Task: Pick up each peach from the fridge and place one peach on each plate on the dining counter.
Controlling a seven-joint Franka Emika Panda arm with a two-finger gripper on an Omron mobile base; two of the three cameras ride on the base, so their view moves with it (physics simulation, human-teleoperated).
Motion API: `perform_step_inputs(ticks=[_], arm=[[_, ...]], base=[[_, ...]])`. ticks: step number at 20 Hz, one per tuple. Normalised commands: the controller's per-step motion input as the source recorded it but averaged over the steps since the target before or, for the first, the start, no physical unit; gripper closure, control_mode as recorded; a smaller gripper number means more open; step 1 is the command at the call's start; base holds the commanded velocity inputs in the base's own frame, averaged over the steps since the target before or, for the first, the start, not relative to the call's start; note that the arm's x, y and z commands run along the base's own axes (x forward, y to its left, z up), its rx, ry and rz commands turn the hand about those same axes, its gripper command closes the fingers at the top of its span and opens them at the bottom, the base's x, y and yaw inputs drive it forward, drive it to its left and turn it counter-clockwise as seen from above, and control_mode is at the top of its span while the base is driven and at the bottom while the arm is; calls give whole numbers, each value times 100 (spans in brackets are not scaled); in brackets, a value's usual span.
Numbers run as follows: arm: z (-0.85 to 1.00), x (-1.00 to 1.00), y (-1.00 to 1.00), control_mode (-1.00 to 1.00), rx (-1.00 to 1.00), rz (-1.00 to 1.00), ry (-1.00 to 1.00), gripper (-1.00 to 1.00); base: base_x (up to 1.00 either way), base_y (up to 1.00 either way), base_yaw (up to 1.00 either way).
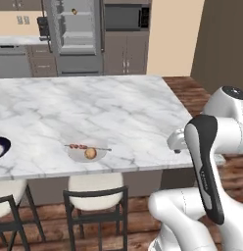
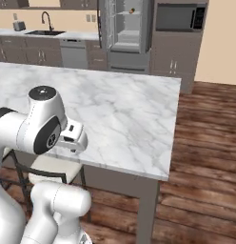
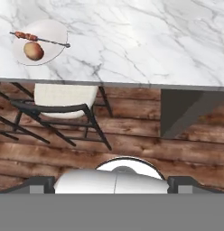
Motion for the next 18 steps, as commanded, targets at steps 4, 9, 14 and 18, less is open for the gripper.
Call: perform_step_inputs(ticks=[4, 9, 14, 18], arm=[[0, 0, 0, 100, 0, 0, 0, -100], [0, 0, 0, 100, 0, 0, 0, -100], [0, 0, 0, 100, 0, 0, 0, -100], [0, 0, 0, 100, 0, 0, 0, -100]], base=[[-4, -100, 0], [11, -100, 0], [58, -100, 8], [88, -100, 20]])
